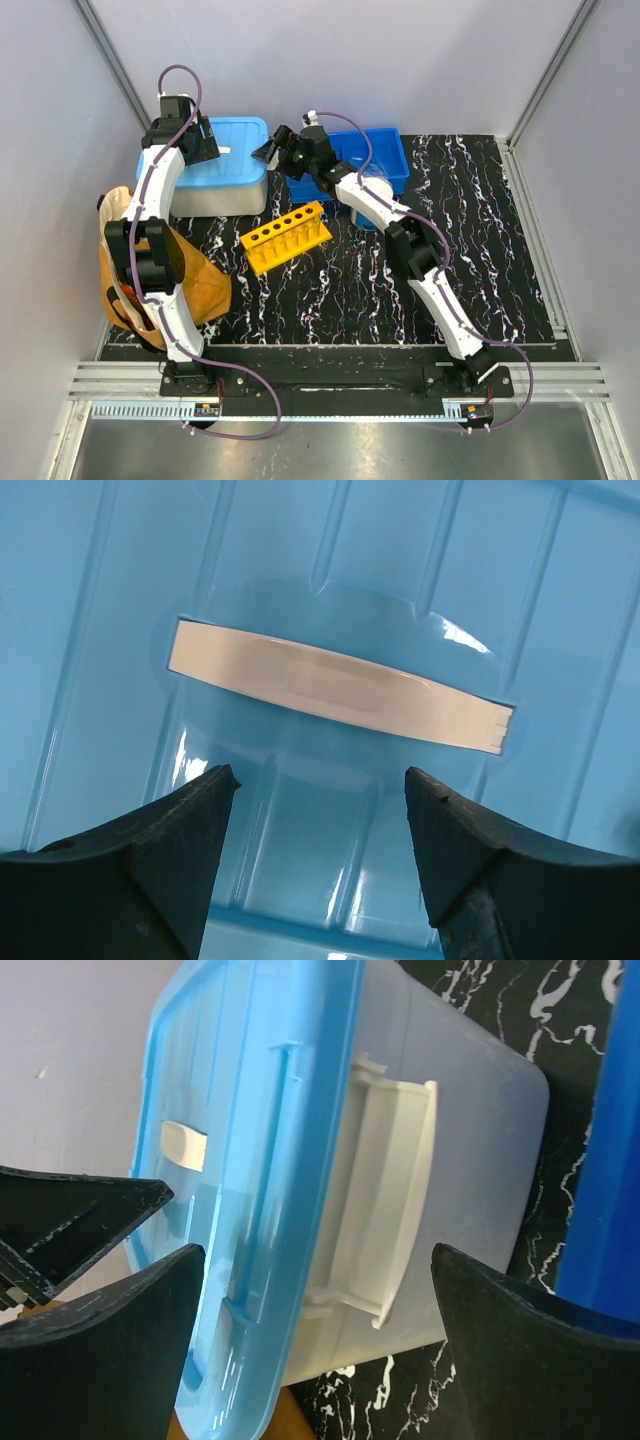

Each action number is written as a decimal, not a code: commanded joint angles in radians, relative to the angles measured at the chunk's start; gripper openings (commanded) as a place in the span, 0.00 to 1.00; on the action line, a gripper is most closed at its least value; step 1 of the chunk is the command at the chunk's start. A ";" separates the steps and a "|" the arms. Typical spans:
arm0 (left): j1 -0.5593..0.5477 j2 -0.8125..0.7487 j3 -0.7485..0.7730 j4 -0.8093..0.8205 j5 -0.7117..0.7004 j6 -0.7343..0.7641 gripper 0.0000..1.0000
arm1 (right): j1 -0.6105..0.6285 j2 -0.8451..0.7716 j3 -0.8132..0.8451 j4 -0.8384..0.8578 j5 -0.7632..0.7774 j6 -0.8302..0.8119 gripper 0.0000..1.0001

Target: Organize the chemistry lab equipment

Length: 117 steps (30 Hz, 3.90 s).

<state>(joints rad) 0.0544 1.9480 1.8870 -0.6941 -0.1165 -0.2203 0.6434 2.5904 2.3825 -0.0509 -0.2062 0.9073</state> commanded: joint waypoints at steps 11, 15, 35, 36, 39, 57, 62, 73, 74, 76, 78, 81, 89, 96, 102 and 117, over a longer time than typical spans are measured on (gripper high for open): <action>0.012 0.002 -0.045 -0.010 0.038 -0.031 0.73 | 0.044 0.036 0.106 0.062 -0.006 -0.001 0.86; 0.012 0.002 -0.045 -0.008 0.047 -0.034 0.73 | 0.056 0.010 0.107 0.021 0.047 -0.076 0.73; 0.012 0.012 -0.063 0.013 0.072 -0.047 0.73 | 0.114 -0.010 0.178 -0.171 0.246 -0.363 0.18; 0.012 0.014 -0.063 0.016 0.074 -0.047 0.73 | 0.113 -0.009 0.182 -0.175 0.249 -0.372 0.13; 0.012 0.022 -0.060 0.025 0.083 -0.045 0.73 | 0.119 -0.006 0.195 -0.196 0.269 -0.406 0.07; 0.087 0.014 0.239 -0.096 0.071 0.032 0.79 | 0.090 -0.087 0.130 -0.227 0.459 -0.423 0.07; 0.172 0.017 0.248 -0.104 0.075 0.029 0.80 | 0.061 -0.085 0.130 -0.222 0.383 -0.418 0.13; 0.315 0.023 0.193 -0.064 0.204 0.047 0.87 | 0.006 -0.016 0.156 -0.168 0.123 -0.426 0.10; 0.321 0.028 0.193 -0.061 0.224 0.047 0.88 | 0.002 -0.015 0.155 -0.170 0.117 -0.429 0.09; 0.334 0.032 0.196 -0.059 0.253 0.048 0.89 | -0.005 -0.016 0.147 -0.168 0.108 -0.433 0.09; 0.346 0.043 0.196 -0.058 0.282 0.049 0.89 | -0.008 -0.018 0.142 -0.162 0.096 -0.442 0.09; 0.367 0.064 0.211 -0.051 0.356 0.030 0.90 | -0.013 -0.018 0.138 -0.164 0.088 -0.446 0.09; 0.395 0.107 0.207 -0.054 0.448 0.032 0.91 | -0.011 -0.018 0.139 -0.158 0.093 -0.427 0.08; 0.426 0.109 0.182 -0.033 0.534 0.003 0.93 | -0.011 -0.009 0.133 -0.149 0.108 -0.371 0.05; 0.432 0.100 0.166 -0.019 0.551 -0.005 0.94 | -0.011 -0.006 0.130 -0.115 0.094 -0.343 0.04; 0.443 0.123 0.101 0.013 0.570 -0.037 0.96 | -0.013 0.005 0.126 -0.037 0.042 -0.298 0.04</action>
<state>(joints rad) 0.4839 2.0674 2.0014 -0.7307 0.4305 -0.2447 0.6281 2.5881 2.4969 -0.1844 -0.1013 0.6128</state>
